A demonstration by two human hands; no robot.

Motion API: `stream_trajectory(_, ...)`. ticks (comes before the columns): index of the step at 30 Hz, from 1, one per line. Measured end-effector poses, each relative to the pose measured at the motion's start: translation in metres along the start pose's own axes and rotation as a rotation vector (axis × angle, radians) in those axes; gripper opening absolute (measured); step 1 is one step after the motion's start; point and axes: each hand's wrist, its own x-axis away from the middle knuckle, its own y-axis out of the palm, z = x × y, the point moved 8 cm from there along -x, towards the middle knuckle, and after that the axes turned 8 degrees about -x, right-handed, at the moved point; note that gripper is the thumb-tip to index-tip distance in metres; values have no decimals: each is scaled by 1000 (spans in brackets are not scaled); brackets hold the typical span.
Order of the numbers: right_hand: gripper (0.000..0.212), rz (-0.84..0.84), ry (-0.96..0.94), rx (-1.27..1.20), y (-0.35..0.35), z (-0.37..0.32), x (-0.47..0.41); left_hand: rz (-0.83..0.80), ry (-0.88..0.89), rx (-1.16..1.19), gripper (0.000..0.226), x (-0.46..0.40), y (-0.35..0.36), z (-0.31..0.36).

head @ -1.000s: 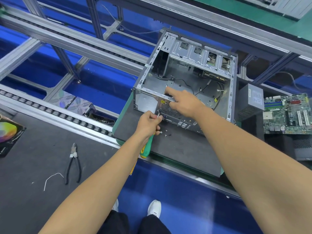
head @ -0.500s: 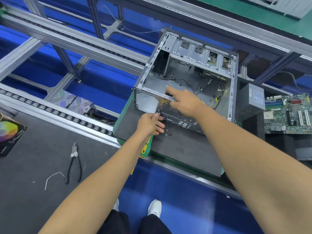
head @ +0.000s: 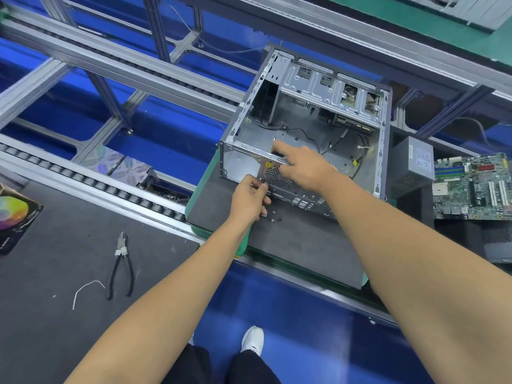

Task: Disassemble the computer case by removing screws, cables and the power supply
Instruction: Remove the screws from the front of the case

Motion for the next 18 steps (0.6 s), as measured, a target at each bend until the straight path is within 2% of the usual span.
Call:
stream_trajectory(8, 29, 8, -8, -13, 0, 0, 0, 99, 10, -95, 23, 3, 2, 4)
stream_trajectory(14, 28, 12, -11, -21, 1, 2, 0, 229, 48, -367, 20, 16, 0, 15)
stream_trajectory(18, 28, 14, -9, -21, 1, 3, -1, 261, 64, -472, 21, 23, 2, 20)
